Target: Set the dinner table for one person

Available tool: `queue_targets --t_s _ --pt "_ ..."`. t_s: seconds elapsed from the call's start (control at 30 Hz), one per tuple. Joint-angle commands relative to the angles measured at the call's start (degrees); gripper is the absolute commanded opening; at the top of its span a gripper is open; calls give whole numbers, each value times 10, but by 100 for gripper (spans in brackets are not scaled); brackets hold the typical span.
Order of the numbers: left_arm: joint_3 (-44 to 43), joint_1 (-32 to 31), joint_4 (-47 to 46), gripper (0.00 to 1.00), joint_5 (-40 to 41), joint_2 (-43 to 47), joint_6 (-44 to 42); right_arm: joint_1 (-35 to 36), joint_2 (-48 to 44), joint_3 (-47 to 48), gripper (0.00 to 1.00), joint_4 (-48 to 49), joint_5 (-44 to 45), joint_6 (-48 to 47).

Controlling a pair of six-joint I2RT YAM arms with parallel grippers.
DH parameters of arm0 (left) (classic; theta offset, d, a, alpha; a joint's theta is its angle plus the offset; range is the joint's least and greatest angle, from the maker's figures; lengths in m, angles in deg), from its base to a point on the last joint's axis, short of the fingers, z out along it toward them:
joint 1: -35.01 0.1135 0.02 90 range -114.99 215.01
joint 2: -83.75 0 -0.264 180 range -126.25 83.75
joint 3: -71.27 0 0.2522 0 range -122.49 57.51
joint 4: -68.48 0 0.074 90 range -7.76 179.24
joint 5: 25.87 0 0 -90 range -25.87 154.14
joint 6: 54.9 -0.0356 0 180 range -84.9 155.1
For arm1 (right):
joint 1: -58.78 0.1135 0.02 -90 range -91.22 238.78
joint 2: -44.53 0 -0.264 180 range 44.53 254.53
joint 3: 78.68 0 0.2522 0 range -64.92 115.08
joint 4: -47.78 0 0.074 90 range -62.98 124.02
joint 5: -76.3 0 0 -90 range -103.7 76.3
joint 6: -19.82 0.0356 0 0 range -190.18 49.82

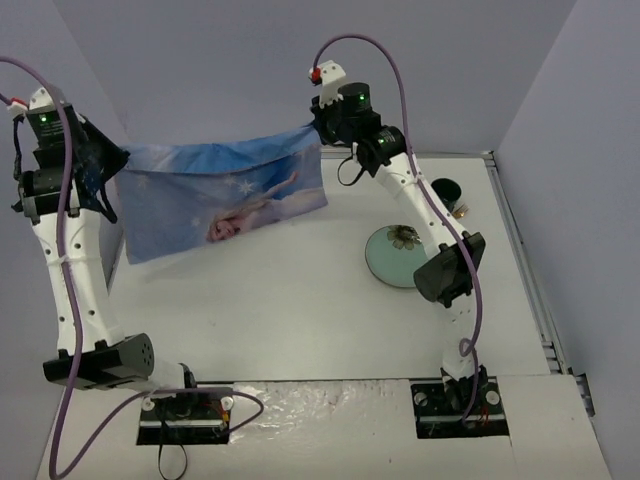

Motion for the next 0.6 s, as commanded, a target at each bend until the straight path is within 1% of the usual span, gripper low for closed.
queue_targets --t_s 0.0,0.07,0.1,0.13,0.17,0.2,0.27,0.33,0.47,0.5,0.57 --pt "-27 9 -131 0 -25 91 -59 -10 -163 -150 0 356 -69 -28" --pt "9 8 -130 0 -17 128 -74 -9 -211 -249 0 425 -95 -41" --pt "42 6 -128 0 -6 152 -80 -10 -217 -287 0 429 -105 -55" --pt "74 2 -125 0 8 175 -83 -10 -219 -305 0 418 -109 -74" --pt "123 -3 -123 0 29 195 -81 -10 -220 -323 0 406 -113 -89" --pt "197 -10 -122 0 62 212 -74 -10 -217 -344 0 392 -115 -98" --pt "309 -21 -123 0 86 242 -50 -11 -214 -418 0 382 -107 -106" --pt "440 -31 -132 0 93 282 -7 -10 -205 -486 0 381 -96 -108" --pt "628 -36 -129 0 82 339 56 -9 -176 -577 0 352 -94 -79" --pt "639 -36 -125 0 79 346 58 -9 -178 -589 0 349 -93 -73" --pt "695 -36 -96 0 60 385 72 -8 -192 -662 0 332 -85 -31"
